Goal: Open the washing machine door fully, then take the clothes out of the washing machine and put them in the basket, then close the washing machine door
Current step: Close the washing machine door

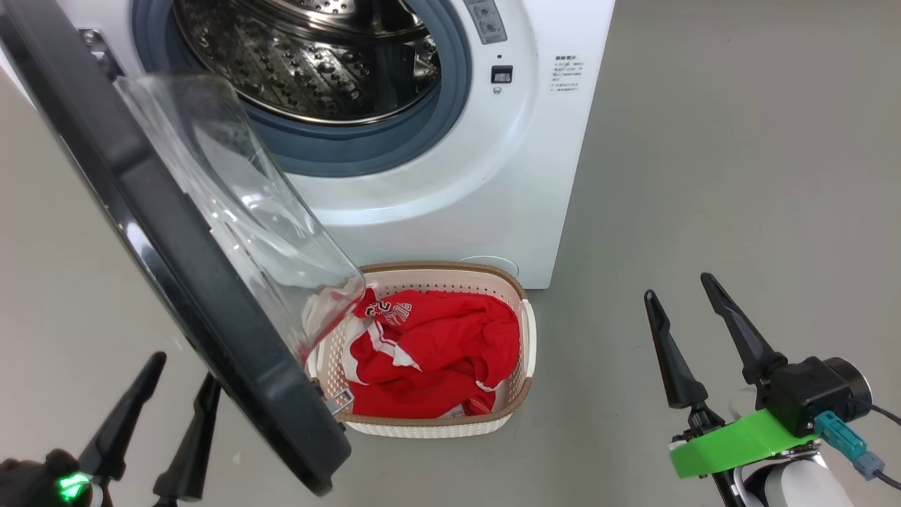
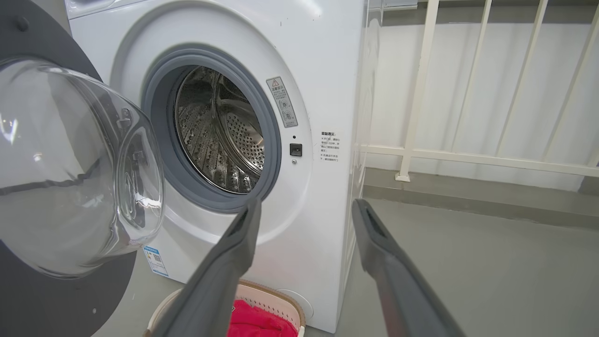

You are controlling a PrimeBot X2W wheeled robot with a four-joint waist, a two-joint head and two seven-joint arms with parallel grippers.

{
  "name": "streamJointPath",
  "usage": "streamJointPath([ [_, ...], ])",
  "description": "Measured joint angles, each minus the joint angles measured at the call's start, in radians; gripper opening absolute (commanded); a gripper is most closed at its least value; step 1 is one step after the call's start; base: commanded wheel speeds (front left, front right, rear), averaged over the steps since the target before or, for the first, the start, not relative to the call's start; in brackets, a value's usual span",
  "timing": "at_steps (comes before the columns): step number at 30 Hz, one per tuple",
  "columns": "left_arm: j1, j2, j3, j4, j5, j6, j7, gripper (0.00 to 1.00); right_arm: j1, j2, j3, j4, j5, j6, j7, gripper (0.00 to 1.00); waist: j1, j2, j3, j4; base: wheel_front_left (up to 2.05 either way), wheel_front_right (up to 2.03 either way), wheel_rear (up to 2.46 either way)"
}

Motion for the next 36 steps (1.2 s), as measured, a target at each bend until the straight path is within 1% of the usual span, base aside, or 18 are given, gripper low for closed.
streamJointPath([
  [6,0.024,-0.016,0.011,-0.017,0.025,0.000,0.000,1.00,0.005,0.000,-0.002,-0.002,0.001,0.000,0.000,1.00,0.0000,0.0000,0.002,-0.007,0.00,0.00,0.00],
  [19,0.024,-0.027,0.021,-0.031,0.027,0.000,0.000,1.00,0.005,0.000,-0.005,-0.003,0.008,0.000,0.000,1.00,0.0000,0.0000,0.001,-0.008,0.00,0.00,0.00],
  [20,0.024,-0.027,0.021,-0.031,0.027,0.000,0.000,0.83,0.005,0.000,-0.005,-0.003,0.008,0.000,0.000,1.00,0.0000,0.0000,0.001,-0.007,0.00,0.00,0.00],
  [21,0.024,-0.027,0.019,-0.031,0.025,0.000,0.000,0.42,0.005,0.000,-0.006,-0.003,0.008,0.000,0.000,1.00,0.0000,0.0000,0.002,-0.007,0.00,0.00,0.00],
  [22,0.024,-0.026,0.017,-0.031,0.020,0.000,0.000,0.14,0.005,0.000,-0.006,-0.003,0.008,0.000,0.000,1.00,0.0000,0.0000,0.003,-0.006,0.00,0.00,0.00],
  [23,0.024,-0.025,0.015,-0.031,0.015,0.000,0.000,0.00,0.005,0.000,-0.006,-0.004,0.008,0.000,0.000,1.00,0.0000,0.0000,0.004,-0.006,0.00,0.00,0.00],
  [25,0.024,-0.021,0.012,-0.032,-0.012,0.000,0.000,0.00,0.005,0.001,-0.006,-0.006,0.008,0.000,0.000,1.00,0.0000,0.0000,0.007,-0.005,0.00,0.00,0.00],
  [28,0.022,-0.016,0.014,-0.045,-0.083,0.000,0.000,0.00,0.005,0.001,-0.006,-0.007,0.008,0.000,0.000,1.00,0.0000,0.0000,0.015,-0.002,0.00,0.00,0.00],
  [31,0.010,-0.026,0.042,-0.054,-0.198,0.000,0.002,0.00,0.005,0.001,-0.006,-0.007,0.008,0.000,0.000,1.00,0.0000,0.0000,0.021,0.001,0.00,0.00,0.00],
  [34,-0.019,-0.057,0.091,-0.065,-0.360,0.000,0.036,0.00,0.005,0.001,-0.006,-0.007,0.008,0.000,0.000,1.00,0.0000,0.0000,0.027,0.003,0.00,0.00,0.00],
  [36,-0.041,-0.086,0.119,-0.092,-0.514,0.000,0.082,0.00,0.004,0.001,-0.006,-0.007,0.007,0.000,0.000,1.00,0.0000,0.0000,0.031,0.003,0.00,0.00,0.00],
])
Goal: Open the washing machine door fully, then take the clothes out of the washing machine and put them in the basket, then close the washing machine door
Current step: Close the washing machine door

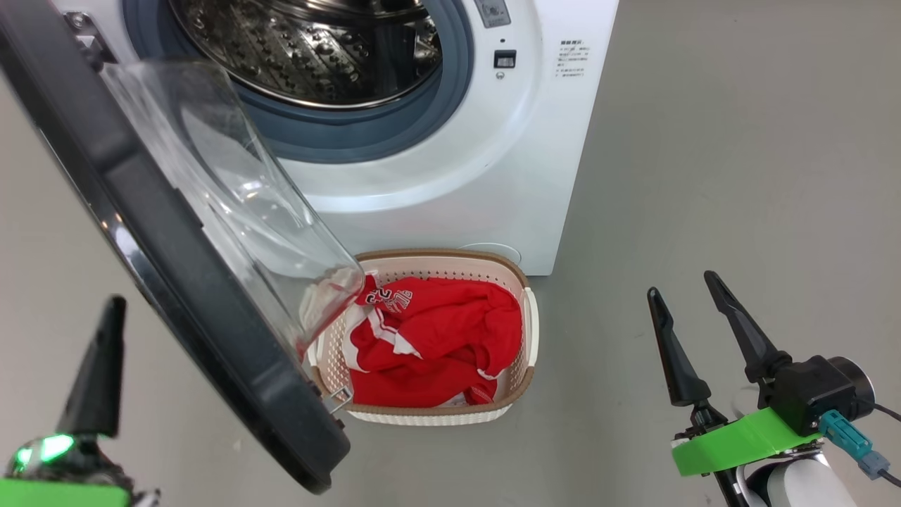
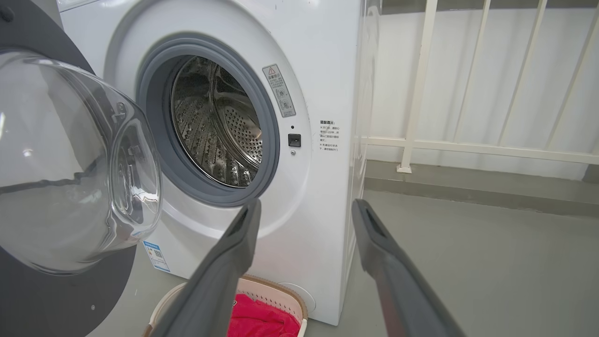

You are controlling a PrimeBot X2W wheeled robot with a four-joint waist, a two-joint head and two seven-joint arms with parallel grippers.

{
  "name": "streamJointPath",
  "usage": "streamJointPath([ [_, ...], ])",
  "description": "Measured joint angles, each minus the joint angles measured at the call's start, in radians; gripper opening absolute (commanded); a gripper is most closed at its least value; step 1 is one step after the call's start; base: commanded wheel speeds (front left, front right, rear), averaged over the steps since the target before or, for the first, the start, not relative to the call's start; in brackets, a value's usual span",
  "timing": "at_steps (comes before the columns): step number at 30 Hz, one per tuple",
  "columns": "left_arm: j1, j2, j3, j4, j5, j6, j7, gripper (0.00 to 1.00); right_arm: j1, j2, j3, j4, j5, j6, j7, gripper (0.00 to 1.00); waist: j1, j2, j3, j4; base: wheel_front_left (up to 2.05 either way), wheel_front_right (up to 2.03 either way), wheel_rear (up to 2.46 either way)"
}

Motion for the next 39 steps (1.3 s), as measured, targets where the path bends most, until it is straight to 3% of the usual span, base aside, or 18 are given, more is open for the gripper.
streamJointPath([
  [3,-0.029,-0.030,0.055,-0.036,-0.208,0.015,0.067,0.00,0.000,0.000,-0.001,0.000,0.000,0.000,0.000,1.00,0.0000,0.0000,0.007,0.001,0.00,0.00,0.00],
  [9,-0.106,-0.047,0.155,-0.060,-0.499,0.163,0.178,0.00,-0.002,0.000,-0.003,0.002,0.000,0.000,0.000,1.00,0.0000,0.0000,0.014,0.006,0.00,0.00,0.00],
  [14,-0.175,-0.038,0.202,-0.058,-0.626,0.293,0.237,0.00,-0.004,0.000,-0.002,0.005,0.000,0.000,0.000,1.00,0.0000,0.0000,0.015,0.006,0.00,0.00,0.00],
  [20,-0.227,-0.054,0.231,-0.063,-0.758,0.406,0.282,0.00,-0.005,0.000,-0.002,0.005,0.000,0.000,0.000,1.00,0.0000,0.0000,0.012,0.001,0.00,0.00,0.00],
  [24,-0.242,-0.084,0.236,-0.105,-0.832,0.456,0.308,0.00,-0.005,0.000,-0.002,0.005,0.000,0.000,0.000,1.00,0.0000,0.0000,0.013,-0.002,0.00,0.00,0.00],
  [29,-0.243,-0.085,0.221,-0.162,-0.848,0.496,0.337,0.00,-0.005,0.000,-0.002,0.006,0.000,0.000,0.000,1.00,0.0000,0.0000,0.011,-0.004,0.00,0.00,0.00],
  [39,-0.238,-0.086,0.173,-0.227,-0.841,0.521,0.351,0.00,-0.005,0.000,0.002,0.006,0.000,0.000,0.000,1.00,0.0000,0.0000,0.014,-0.010,0.00,0.00,0.00],
])
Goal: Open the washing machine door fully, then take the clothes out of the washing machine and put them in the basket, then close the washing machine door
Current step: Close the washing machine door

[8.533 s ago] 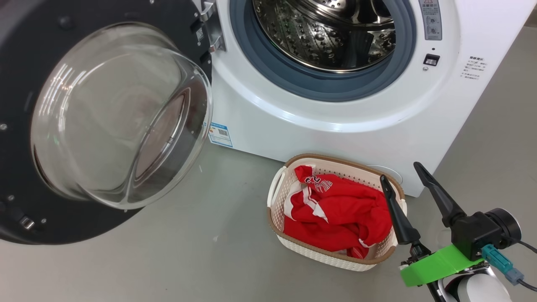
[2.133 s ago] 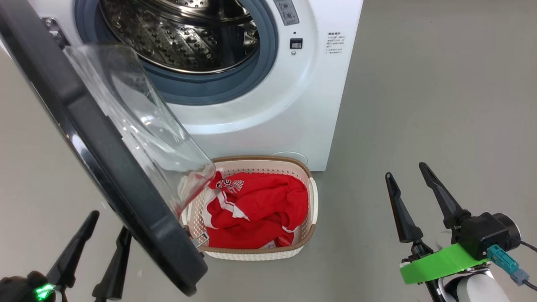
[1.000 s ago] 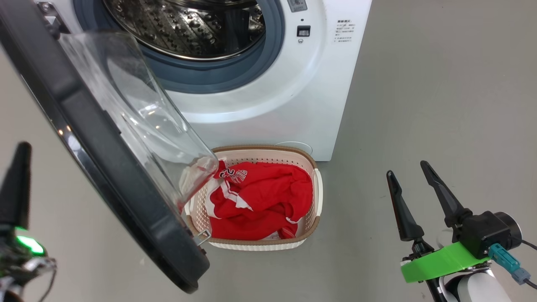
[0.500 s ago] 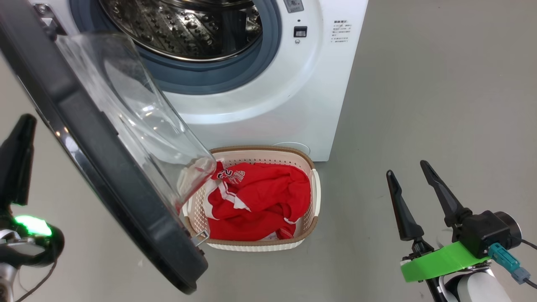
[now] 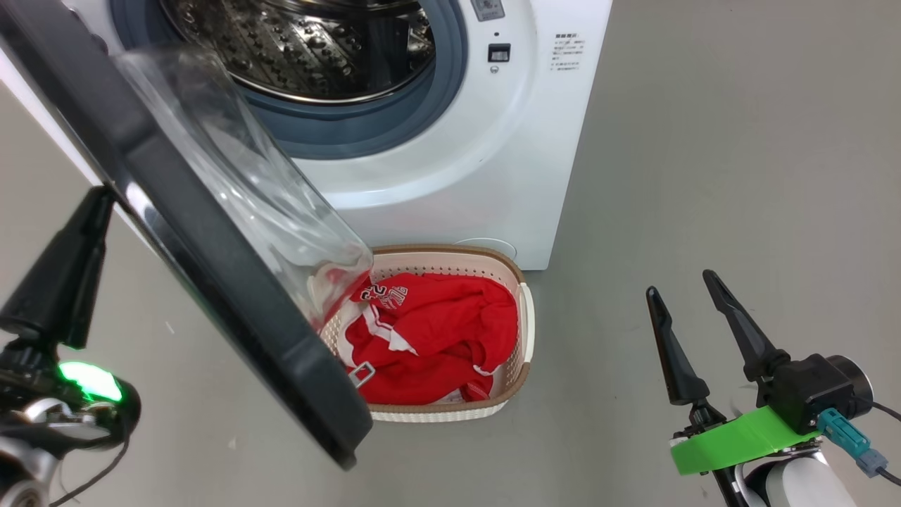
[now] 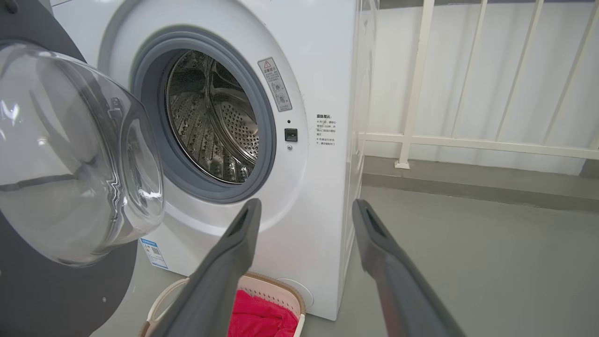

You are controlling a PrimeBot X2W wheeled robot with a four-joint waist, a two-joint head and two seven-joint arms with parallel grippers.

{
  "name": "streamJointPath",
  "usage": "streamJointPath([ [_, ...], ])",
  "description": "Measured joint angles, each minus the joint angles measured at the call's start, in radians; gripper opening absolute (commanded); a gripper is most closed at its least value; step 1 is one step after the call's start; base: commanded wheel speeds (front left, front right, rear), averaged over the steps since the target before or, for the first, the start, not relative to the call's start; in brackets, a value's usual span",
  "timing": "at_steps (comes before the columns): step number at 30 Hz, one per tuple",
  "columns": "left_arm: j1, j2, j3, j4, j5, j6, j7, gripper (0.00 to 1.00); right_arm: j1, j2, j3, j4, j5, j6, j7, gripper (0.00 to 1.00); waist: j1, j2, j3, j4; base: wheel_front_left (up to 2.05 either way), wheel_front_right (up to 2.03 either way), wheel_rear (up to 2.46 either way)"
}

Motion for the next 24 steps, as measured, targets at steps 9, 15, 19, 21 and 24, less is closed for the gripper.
streamJointPath([
  [9,-0.003,-0.033,-0.043,0.006,0.021,-0.011,-0.011,0.00,-0.008,0.000,0.006,0.000,0.008,0.000,0.000,1.00,0.0000,0.0000,0.014,-0.026,0.00,0.00,0.00],
  [15,-0.021,-0.045,-0.064,0.029,0.054,-0.038,-0.027,0.00,-0.021,0.000,0.007,0.000,0.009,0.000,0.000,1.00,0.0000,-0.0001,0.035,-0.051,0.00,0.00,0.00],
  [19,-0.050,-0.045,-0.083,0.042,0.080,-0.076,-0.026,0.00,-0.031,0.000,0.008,0.000,0.009,0.000,0.000,1.00,0.0000,-0.0001,0.050,-0.069,0.00,0.00,0.00],
  [21,-0.064,-0.050,-0.089,0.052,0.089,-0.091,-0.029,0.00,-0.034,0.000,0.007,-0.001,0.011,0.000,0.000,1.00,0.0000,-0.0001,0.057,-0.078,0.00,0.00,0.00],
  [24,-0.079,-0.064,-0.104,0.069,0.104,-0.108,-0.044,0.00,-0.041,0.000,0.008,-0.001,0.017,0.000,0.000,1.00,0.0000,-0.0001,0.064,-0.092,0.00,0.00,0.00],
])
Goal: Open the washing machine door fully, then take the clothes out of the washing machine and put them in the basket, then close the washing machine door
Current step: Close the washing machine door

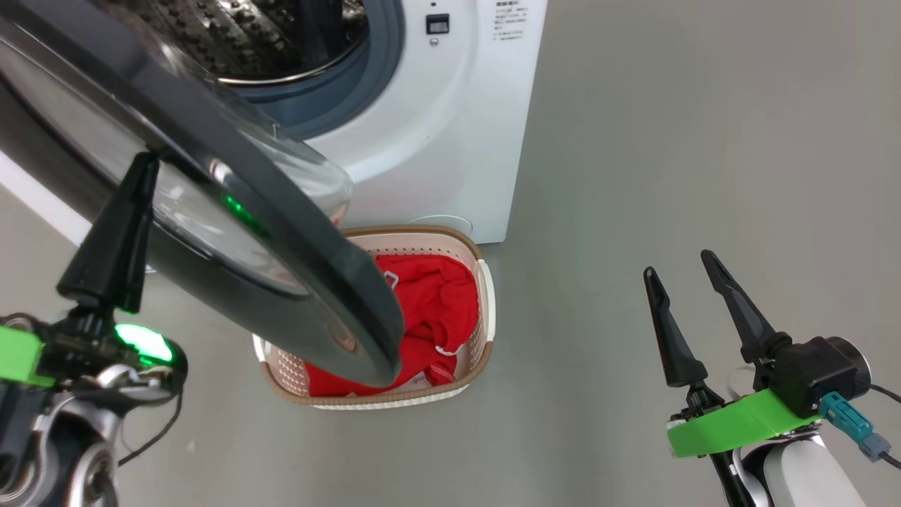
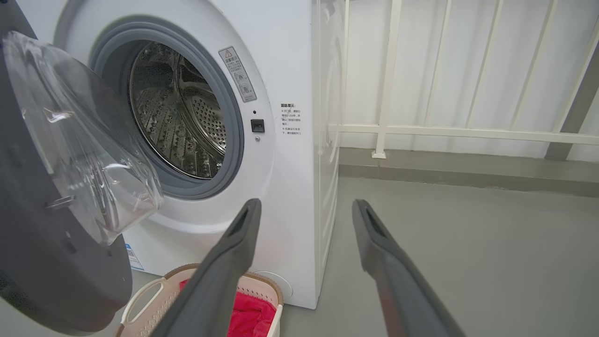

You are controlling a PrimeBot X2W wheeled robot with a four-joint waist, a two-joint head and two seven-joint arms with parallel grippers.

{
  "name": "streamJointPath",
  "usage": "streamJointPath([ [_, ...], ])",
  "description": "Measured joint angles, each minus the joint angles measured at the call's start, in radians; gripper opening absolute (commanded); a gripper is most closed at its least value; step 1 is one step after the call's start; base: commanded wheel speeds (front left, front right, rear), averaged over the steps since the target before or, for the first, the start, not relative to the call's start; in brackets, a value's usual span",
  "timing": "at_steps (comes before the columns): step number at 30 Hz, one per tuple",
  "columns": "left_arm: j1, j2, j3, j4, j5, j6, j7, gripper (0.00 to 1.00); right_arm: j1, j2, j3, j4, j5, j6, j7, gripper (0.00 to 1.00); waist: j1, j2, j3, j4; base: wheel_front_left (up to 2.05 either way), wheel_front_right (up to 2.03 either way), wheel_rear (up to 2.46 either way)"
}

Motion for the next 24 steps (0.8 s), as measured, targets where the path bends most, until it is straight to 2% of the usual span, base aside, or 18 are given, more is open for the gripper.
streamJointPath([
  [10,-0.062,-0.030,-0.054,0.092,0.094,-0.067,-0.047,0.00,-0.002,0.000,0.004,-0.001,0.000,0.000,0.000,1.00,0.0000,0.0001,0.024,-0.036,0.00,0.00,0.00],
  [14,-0.094,-0.046,-0.068,0.125,0.109,-0.100,-0.061,0.00,-0.003,0.000,0.004,-0.004,0.000,0.000,0.000,1.00,0.0000,0.0000,0.039,-0.042,0.00,0.00,0.00],
  [24,-0.234,-0.084,-0.104,0.214,0.139,-0.148,-0.073,0.00,-0.045,0.000,0.013,-0.012,0.000,0.000,0.000,1.00,-0.0001,0.0000,0.091,-0.055,0.00,0.00,0.00],
])
